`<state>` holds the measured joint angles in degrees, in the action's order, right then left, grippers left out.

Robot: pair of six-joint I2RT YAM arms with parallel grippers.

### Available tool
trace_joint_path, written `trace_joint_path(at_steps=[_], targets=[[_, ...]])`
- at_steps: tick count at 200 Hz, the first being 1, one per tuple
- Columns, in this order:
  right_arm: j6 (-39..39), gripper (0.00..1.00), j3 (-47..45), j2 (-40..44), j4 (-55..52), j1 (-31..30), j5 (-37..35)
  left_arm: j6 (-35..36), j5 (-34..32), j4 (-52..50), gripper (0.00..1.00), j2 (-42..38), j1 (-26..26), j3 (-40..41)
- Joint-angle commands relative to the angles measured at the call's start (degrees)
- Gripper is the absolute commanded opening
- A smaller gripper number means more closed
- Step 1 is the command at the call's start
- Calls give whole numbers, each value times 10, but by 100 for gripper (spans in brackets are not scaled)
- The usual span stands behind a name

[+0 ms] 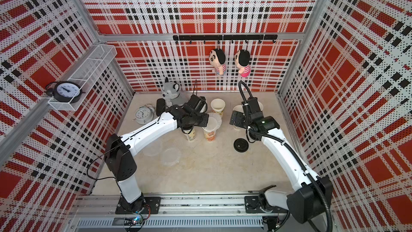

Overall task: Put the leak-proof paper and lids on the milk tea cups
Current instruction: Place the leak-proof paper at the cup.

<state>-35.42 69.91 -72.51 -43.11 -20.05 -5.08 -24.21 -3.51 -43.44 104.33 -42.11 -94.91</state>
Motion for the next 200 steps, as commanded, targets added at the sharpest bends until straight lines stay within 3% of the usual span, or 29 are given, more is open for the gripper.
trace_joint_path(at_steps=[1, 73, 200], targets=[[3, 96, -2, 15, 6, 6, 2, -3, -8, 4, 0, -6, 0, -13], [3, 95, 1, 11, 8, 6, 6, -4, -10, -31, 0, -15, 0, -47], [2, 95, -9, 11, 17, 5, 18, -9, -19, -55, 1, -27, -1, -21]])
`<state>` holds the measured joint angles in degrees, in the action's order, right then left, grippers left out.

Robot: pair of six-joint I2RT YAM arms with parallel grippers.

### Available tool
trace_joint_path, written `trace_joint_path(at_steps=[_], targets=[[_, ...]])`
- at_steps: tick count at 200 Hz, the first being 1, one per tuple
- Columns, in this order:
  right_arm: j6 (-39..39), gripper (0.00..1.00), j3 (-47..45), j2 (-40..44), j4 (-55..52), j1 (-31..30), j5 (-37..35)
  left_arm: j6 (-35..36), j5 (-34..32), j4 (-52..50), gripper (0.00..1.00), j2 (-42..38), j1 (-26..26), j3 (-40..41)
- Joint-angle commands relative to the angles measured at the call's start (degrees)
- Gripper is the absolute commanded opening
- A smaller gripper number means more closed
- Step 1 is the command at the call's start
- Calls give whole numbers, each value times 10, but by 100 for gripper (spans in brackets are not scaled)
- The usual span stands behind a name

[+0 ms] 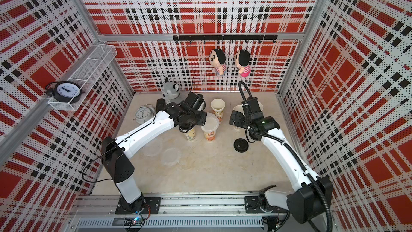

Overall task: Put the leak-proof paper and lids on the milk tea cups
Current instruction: Place the leak-proof paper at the cup.

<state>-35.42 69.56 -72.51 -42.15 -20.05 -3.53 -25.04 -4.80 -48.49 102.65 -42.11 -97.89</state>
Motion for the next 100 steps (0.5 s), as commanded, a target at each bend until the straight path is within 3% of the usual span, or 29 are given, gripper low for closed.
trace_joint_path(at_steps=[1, 57, 100], targets=[[2, 95, -5, 11, 8, 6, 2, -1, -6, -5, 1, -9, -1, 9], [1, 96, -8, 14, 8, 5, 2, 1, -11, -5, 15, -3, -1, 13], [1, 96, -9, 12, 10, 5, 5, 3, -12, -4, 17, 4, -1, 13]])
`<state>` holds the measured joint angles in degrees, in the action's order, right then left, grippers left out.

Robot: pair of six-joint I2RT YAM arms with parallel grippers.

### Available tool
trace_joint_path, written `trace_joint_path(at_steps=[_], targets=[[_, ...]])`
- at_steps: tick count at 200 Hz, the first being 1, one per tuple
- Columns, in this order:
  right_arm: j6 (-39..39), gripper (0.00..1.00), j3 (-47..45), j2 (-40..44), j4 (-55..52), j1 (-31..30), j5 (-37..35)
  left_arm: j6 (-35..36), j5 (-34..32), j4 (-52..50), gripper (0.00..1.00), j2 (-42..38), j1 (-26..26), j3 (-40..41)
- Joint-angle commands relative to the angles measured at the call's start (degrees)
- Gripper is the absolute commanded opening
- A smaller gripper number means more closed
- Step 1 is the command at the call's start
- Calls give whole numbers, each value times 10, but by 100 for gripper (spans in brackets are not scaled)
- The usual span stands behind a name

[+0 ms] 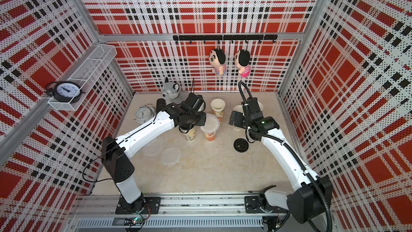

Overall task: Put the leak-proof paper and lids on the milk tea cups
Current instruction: Place the leak-proof paper at the cup.

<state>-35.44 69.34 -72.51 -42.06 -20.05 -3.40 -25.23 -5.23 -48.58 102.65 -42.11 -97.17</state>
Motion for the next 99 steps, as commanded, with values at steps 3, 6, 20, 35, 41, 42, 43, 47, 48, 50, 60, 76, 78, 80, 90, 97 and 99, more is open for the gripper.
trace_joint_path(at_steps=[3, 6, 20, 35, 41, 42, 43, 47, 48, 50, 60, 76, 78, 80, 90, 97, 99], targets=[[1, 96, -7, 12, 9, 5, 3, 4, -7, -3, 17, 4, -1, 6], [1, 96, -7, 12, 9, 6, 3, 4, -8, -3, 17, 5, -1, 6], [1, 96, -7, 12, 9, 6, 3, 5, -8, -3, 18, 8, -1, 6], [1, 96, -8, 13, 10, 6, 3, 5, -10, -3, 19, 10, -1, 6], [1, 96, -9, 13, 10, 6, 3, 5, -10, -3, 20, 11, -1, 5], [1, 96, -9, 13, 10, 6, 3, 5, -10, -3, 20, 11, -1, 5], [1, 96, -9, 13, 10, 6, 3, 5, -11, -3, 20, 11, -1, 5], [1, 96, -9, 13, 10, 5, 4, 5, -11, -3, 21, 12, -1, 4], [1, 96, -9, 13, 10, 5, 4, 6, -11, -3, 21, 12, -1, 4], [1, 96, -9, 13, 11, 6, 3, 6, -11, -3, 21, 12, -1, 4], [1, 96, -10, 13, 11, 6, 3, 6, -13, -3, 22, 14, -1, 2], [1, 96, -12, 13, 13, 6, 5, 6, -18, -3, 24, 16, -1, -1], [1, 96, -12, 12, 14, 6, 4, 6, -19, -4, 24, 16, -1, -1], [0, 96, -13, 12, 14, 6, 5, 6, -19, -4, 24, 17, -1, -2], [1, 96, -14, 12, 15, 6, 5, 6, -23, -5, 25, 17, -1, -3], [0, 96, -15, 12, 15, 6, 6, 6, -25, -7, 25, 19, -1, -3], [-1, 96, -15, 12, 15, 5, 6, 6, -25, -7, 25, 19, -1, -4]])
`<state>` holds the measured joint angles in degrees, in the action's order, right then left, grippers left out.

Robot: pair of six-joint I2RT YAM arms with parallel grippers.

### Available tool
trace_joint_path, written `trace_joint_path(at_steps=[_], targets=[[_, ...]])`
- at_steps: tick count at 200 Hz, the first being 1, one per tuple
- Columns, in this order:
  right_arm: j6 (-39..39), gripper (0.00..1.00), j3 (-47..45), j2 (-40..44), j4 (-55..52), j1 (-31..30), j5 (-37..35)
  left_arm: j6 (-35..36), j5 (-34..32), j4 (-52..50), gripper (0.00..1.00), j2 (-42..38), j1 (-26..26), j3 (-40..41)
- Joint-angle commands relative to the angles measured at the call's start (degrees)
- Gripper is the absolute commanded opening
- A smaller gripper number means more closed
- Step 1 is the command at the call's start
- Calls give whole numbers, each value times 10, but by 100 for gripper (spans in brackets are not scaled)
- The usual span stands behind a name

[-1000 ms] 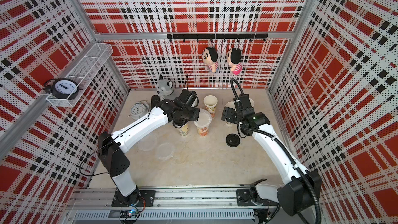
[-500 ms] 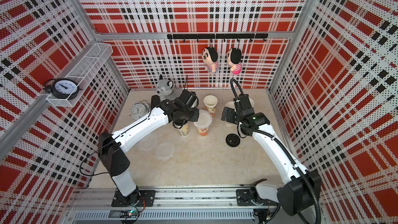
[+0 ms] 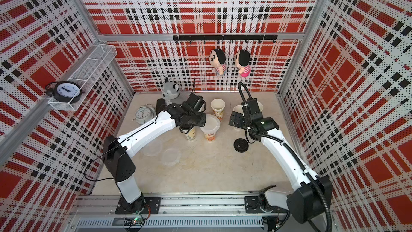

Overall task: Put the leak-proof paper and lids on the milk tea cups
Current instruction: Place the leak-proof paper at the cup.

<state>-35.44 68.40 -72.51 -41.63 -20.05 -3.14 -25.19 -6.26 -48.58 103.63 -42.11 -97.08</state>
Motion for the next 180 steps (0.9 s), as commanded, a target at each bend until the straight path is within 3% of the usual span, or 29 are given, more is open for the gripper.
trace_joint_path(at_steps=[1, 122, 180], targets=[[-1, 96, -6, 12, 11, 6, 3, 5, -15, -7, 25, 10, -1, -5], [0, 96, -9, 15, 12, 6, 4, 9, -26, -13, 30, 28, -1, -20], [-1, 100, -7, 14, -6, 6, -17, 14, -28, -23, 41, 24, -1, -56]])
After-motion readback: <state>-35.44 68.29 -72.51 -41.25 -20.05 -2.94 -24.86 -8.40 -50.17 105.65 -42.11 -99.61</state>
